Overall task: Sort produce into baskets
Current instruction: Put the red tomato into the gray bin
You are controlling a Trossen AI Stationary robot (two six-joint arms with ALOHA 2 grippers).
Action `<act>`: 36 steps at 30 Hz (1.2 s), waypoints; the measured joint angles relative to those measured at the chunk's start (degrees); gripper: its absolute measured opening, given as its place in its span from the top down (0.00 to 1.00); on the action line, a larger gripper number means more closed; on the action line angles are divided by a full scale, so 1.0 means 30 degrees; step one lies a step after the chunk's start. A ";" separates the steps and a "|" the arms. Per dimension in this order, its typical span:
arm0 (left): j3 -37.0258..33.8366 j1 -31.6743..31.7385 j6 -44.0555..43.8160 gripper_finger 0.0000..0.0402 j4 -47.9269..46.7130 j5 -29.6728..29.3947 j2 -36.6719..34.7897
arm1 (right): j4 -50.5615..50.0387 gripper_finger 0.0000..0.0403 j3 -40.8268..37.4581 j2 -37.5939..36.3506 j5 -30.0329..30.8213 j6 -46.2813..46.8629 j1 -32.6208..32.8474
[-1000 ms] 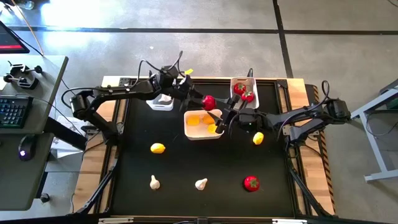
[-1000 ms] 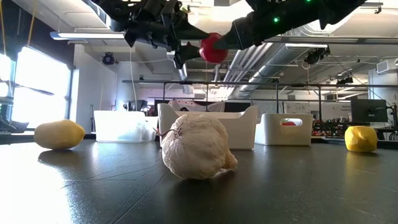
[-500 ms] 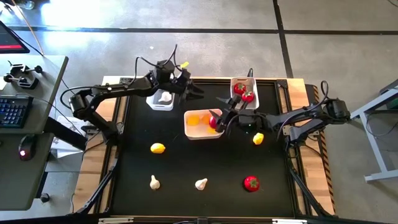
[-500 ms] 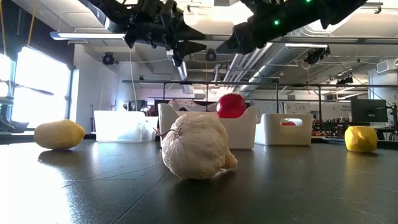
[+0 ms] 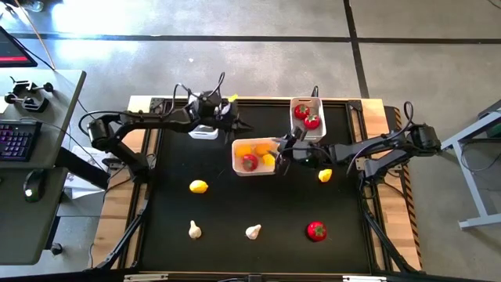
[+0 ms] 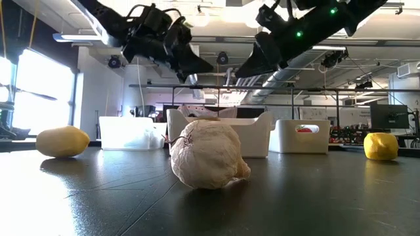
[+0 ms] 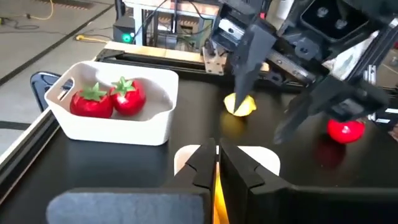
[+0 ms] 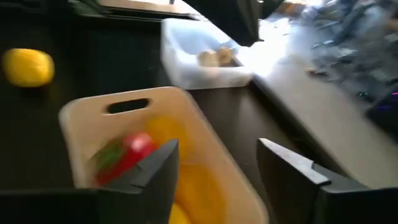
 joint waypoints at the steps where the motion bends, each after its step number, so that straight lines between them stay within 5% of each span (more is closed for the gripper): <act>1: -0.0477 -0.0091 -0.0064 0.99 0.0566 -0.0027 -0.0047 | -0.0048 0.53 0.0000 0.0000 -0.0703 0.0090 0.0000; 8: -0.3154 -0.1138 -0.0018 1.00 0.2983 -0.0355 -0.1128 | -0.0040 0.70 0.0000 0.0009 -0.4100 0.0610 0.0000; 12: -0.4744 -0.1893 0.0682 1.00 0.4305 -0.1738 -0.2201 | -0.0005 0.72 0.0007 0.0580 -0.4641 0.0990 0.0198; 25: -0.8518 -0.2792 0.0734 1.00 0.5405 -0.3226 -0.6346 | -0.4848 0.33 0.6418 0.6405 -0.5414 0.0293 -0.0276; 36: -0.8695 -0.2792 0.0924 1.00 0.5198 -0.3219 -0.7271 | -0.8542 0.29 0.9792 0.8270 -1.0431 -0.6083 -0.1954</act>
